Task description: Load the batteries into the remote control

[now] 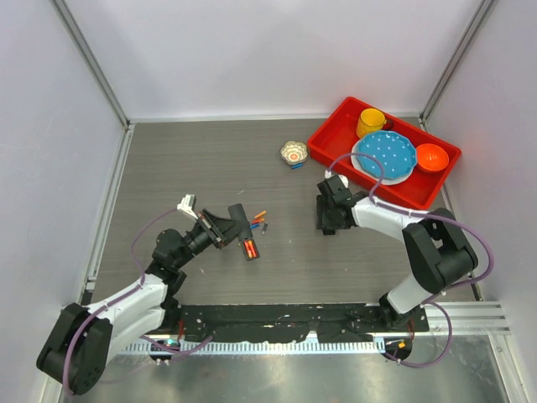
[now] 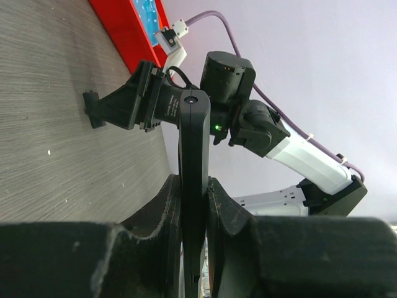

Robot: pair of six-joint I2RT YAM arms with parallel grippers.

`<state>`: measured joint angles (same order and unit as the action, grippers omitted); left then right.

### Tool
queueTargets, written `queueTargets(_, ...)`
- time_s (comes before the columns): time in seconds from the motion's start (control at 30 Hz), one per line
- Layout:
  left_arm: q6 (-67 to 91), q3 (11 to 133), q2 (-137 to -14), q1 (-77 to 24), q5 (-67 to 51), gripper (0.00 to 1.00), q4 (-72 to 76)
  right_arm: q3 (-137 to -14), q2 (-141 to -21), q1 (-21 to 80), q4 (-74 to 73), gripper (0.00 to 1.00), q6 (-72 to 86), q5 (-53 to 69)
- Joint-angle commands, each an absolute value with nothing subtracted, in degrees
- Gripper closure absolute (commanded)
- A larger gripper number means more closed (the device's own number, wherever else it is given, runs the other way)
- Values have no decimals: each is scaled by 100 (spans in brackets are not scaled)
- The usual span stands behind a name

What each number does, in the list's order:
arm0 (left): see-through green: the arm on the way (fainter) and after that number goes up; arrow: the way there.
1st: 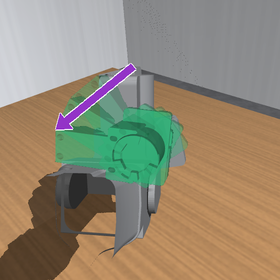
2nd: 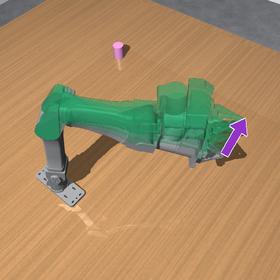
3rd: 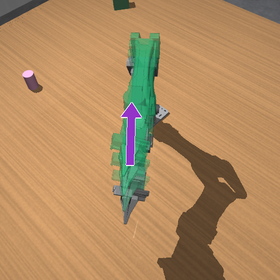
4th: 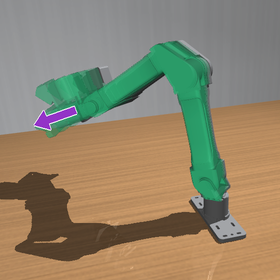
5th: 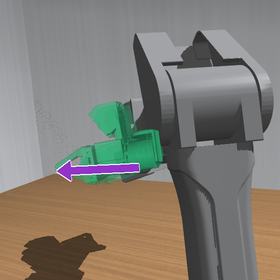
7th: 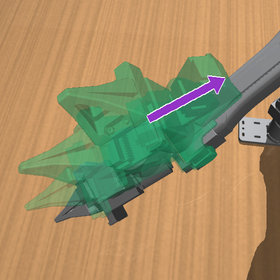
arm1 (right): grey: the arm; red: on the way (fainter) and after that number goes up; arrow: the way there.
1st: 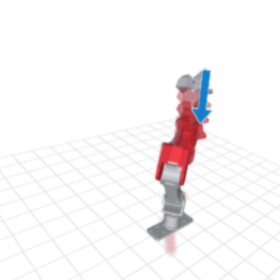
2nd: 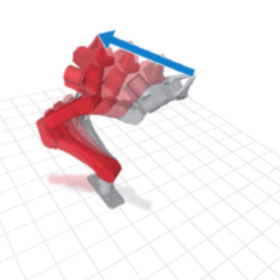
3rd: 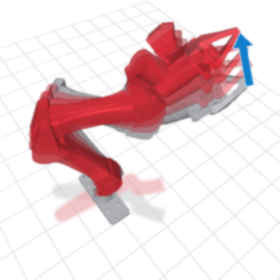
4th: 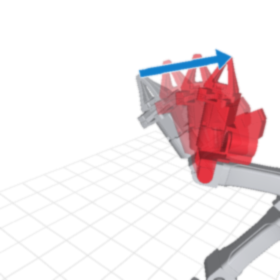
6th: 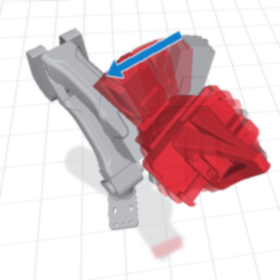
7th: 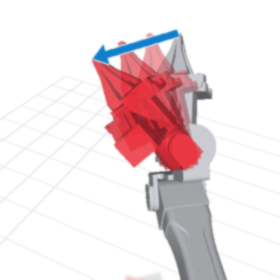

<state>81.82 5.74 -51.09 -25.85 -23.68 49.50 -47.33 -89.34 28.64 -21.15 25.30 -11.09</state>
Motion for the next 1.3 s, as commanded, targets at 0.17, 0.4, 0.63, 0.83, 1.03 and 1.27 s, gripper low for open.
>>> queueTargets(0.17,8121,633,-5168,-2566,-2523,100,5291,-5142,-9343,2813,-2223,50,2136,-598)
queueTargets(0.4,8112,615,-5177,-2566,-2522,100,5300,-5080,-9396,2812,-2232,51,2101,-475)
queueTargets(0.63,8112,633,-5194,-2566,-2531,100,5300,-5054,-9334,2813,-2329,48,2092,-343)
queueTargets(0.83,8104,633,-5238,-2575,-2531,100,5317,-5115,-9378,2813,-2539,49,2039,-334)
queueTargets(1.03,8112,633,-5326,-2575,-2531,100,5379,-5133,-9597,2821,-2575,69,2153,-351)
queueTargets(1.27,8112,615,-5370,-2575,-2505,100,5388,-4598,-9422,2821,-1900,66,3004,-273)
